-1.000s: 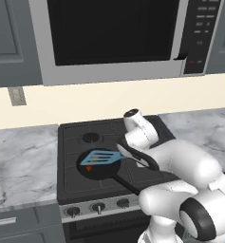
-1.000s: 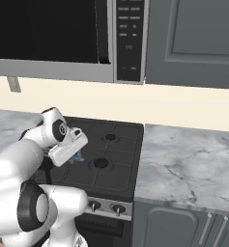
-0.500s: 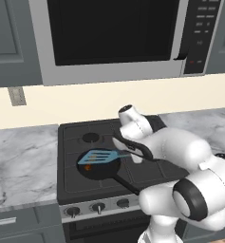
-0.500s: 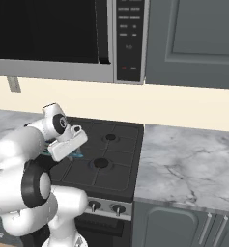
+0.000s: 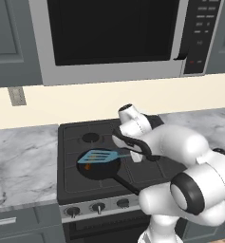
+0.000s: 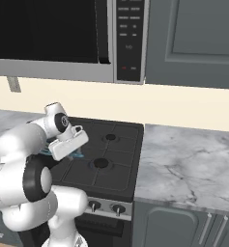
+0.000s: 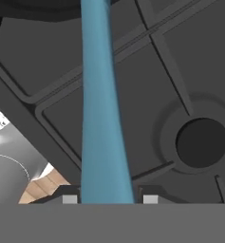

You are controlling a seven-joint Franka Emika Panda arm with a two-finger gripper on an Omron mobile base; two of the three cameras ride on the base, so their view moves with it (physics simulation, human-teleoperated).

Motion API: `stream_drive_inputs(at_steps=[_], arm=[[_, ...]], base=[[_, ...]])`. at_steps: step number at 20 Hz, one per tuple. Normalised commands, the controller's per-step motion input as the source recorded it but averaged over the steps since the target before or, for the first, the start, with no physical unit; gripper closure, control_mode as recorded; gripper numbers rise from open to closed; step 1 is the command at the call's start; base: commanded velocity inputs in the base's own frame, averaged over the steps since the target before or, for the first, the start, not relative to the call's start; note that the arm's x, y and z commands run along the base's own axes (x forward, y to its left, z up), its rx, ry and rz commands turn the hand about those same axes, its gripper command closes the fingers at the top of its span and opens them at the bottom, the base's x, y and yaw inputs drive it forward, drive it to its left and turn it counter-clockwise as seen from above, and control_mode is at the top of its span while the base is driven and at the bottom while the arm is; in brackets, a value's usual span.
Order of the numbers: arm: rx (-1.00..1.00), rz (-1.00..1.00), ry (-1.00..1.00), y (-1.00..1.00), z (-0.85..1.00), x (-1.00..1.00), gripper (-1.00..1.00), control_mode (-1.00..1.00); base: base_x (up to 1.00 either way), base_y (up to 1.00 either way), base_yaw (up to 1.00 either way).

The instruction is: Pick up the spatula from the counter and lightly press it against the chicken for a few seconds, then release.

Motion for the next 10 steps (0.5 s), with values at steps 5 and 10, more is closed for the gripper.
stream_drive_inputs(at_steps=[5, 10], arm=[[-0.01, -0.03, 0.03, 0.0, -0.07, 0.0, 1.0, -1.0], [-0.1, -0.02, -0.02, 0.01, -0.08, 0.0, 1.0, -1.0]], base=[[0.0, 0.0, 0.0], [0.0, 0.0, 0.0]])
